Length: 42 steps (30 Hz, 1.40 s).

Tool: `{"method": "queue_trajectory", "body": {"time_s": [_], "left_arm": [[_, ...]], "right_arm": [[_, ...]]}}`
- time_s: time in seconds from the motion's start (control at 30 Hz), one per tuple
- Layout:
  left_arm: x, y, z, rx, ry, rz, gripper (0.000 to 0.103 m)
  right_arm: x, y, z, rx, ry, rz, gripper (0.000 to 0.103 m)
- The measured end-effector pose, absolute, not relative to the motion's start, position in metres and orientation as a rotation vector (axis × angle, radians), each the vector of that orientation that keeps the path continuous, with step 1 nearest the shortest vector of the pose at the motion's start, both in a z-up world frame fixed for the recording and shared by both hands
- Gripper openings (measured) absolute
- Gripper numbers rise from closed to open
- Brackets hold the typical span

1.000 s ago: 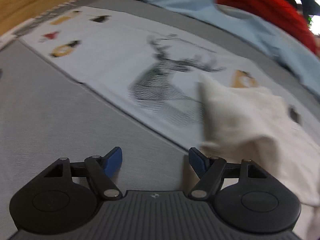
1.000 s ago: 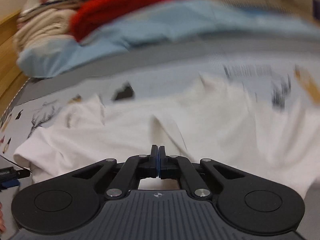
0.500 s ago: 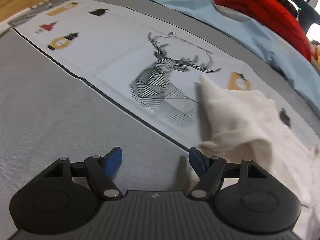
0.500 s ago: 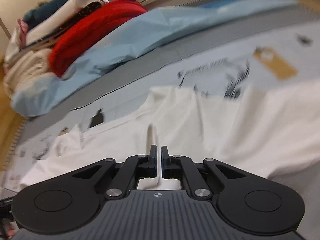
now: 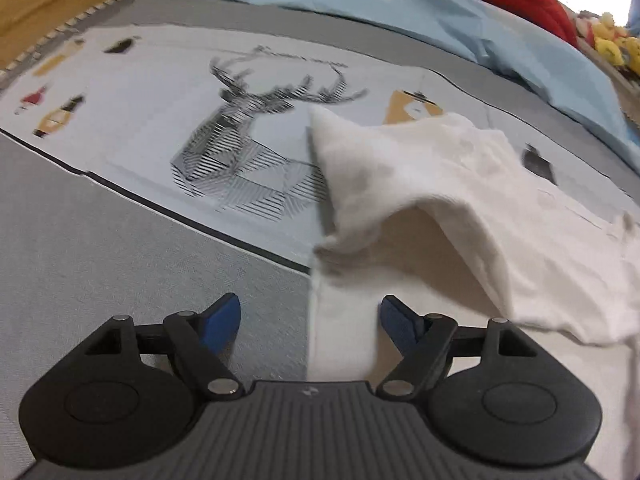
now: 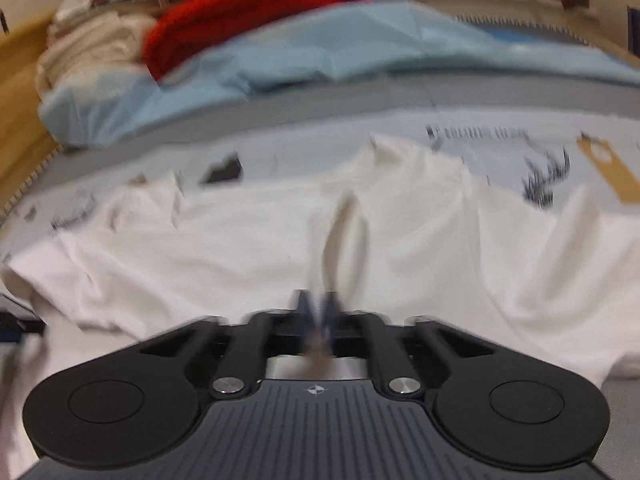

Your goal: Fold small clothes

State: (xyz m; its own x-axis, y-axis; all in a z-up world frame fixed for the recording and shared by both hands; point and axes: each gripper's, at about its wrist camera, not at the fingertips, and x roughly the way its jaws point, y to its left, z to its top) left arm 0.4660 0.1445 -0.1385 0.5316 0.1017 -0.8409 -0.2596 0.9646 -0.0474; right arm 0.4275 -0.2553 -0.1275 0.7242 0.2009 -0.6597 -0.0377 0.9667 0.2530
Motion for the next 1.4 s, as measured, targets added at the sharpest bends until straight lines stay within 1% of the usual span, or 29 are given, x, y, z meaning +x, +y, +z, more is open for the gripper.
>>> {"method": "queue_trajectory", "body": {"time_s": [0.1,0.2,0.23,0.3,0.37,0.43,0.47,0.53,0.63,0.73,0.83,0.87,0.9,0.93,0.97,1.07,1.17,1.2,1.23,1.27,1.37,1.4], "left_arm": [[0.467,0.154,-0.141,-0.180,0.977,0.301,0.082],[0.466,0.164,-0.141,-0.182,0.974,0.328,0.084],[0.466,0.166,-0.141,-0.178,0.975,0.322,0.085],[0.465,0.167,-0.140,-0.159,0.981,0.319,0.087],[0.464,0.170,-0.140,-0.160,0.990,0.316,0.089],[0.463,0.174,-0.138,-0.186,0.998,0.319,0.088],[0.462,0.176,-0.136,-0.198,1.000,0.327,0.088],[0.460,0.180,-0.132,-0.210,0.992,0.345,0.088],[0.455,0.189,-0.122,-0.246,0.956,0.343,0.088],[0.452,0.195,-0.109,-0.330,0.916,0.324,0.088],[0.452,0.191,-0.101,-0.394,0.874,0.299,0.088],[0.455,0.187,-0.100,-0.392,0.872,0.288,0.088],[0.457,0.181,-0.100,-0.385,0.871,0.281,0.088],[0.460,0.175,-0.102,-0.374,0.870,0.270,0.088],[0.463,0.168,-0.104,-0.360,0.875,0.250,0.088],[0.471,0.151,-0.110,-0.335,0.904,0.173,0.088],[0.476,0.143,-0.124,-0.196,0.954,0.281,0.088],[0.477,0.146,-0.131,-0.168,0.976,0.315,0.089],[0.477,0.152,-0.138,-0.181,0.990,0.317,0.092],[0.475,0.161,-0.140,-0.233,0.982,0.306,0.092],[0.470,0.168,-0.133,-0.260,0.973,0.294,0.092],[0.469,0.168,-0.134,-0.247,0.972,0.290,0.092]], "right_arm": [[0.420,-0.262,-0.092,0.247,0.621,0.138,0.003],[0.413,-0.278,-0.068,0.249,0.562,0.096,0.003],[0.412,-0.286,-0.068,0.245,0.558,0.068,0.003],[0.417,-0.306,-0.085,0.265,0.651,0.037,0.003],[0.422,-0.320,-0.119,0.319,0.789,0.038,0.003],[0.423,-0.322,-0.148,0.323,0.853,0.021,0.003],[0.421,-0.319,-0.150,0.320,0.817,0.021,0.003],[0.424,-0.315,-0.145,0.301,0.824,0.012,0.009],[0.419,-0.313,-0.130,0.329,0.762,0.039,0.008],[0.414,-0.303,-0.105,0.275,0.660,0.091,0.008],[0.416,-0.300,-0.097,0.260,0.660,0.086,0.008],[0.418,-0.301,-0.098,0.251,0.676,0.068,0.010],[0.420,-0.301,-0.103,0.231,0.709,0.031,0.019],[0.422,-0.302,-0.107,0.218,0.735,0.003,0.024],[0.423,-0.304,-0.112,0.209,0.754,-0.032,0.032],[0.419,-0.306,-0.112,0.200,0.723,-0.043,0.032],[0.413,-0.300,-0.103,0.203,0.650,0.013,0.034],[0.413,-0.297,-0.101,0.204,0.633,0.030,0.037],[0.414,-0.295,-0.102,0.202,0.634,0.040,0.037],[0.418,-0.293,-0.106,0.195,0.658,0.041,0.037],[0.432,-0.295,-0.140,0.133,0.851,-0.051,0.036],[0.429,-0.300,-0.146,0.143,0.830,-0.057,0.036]]}}
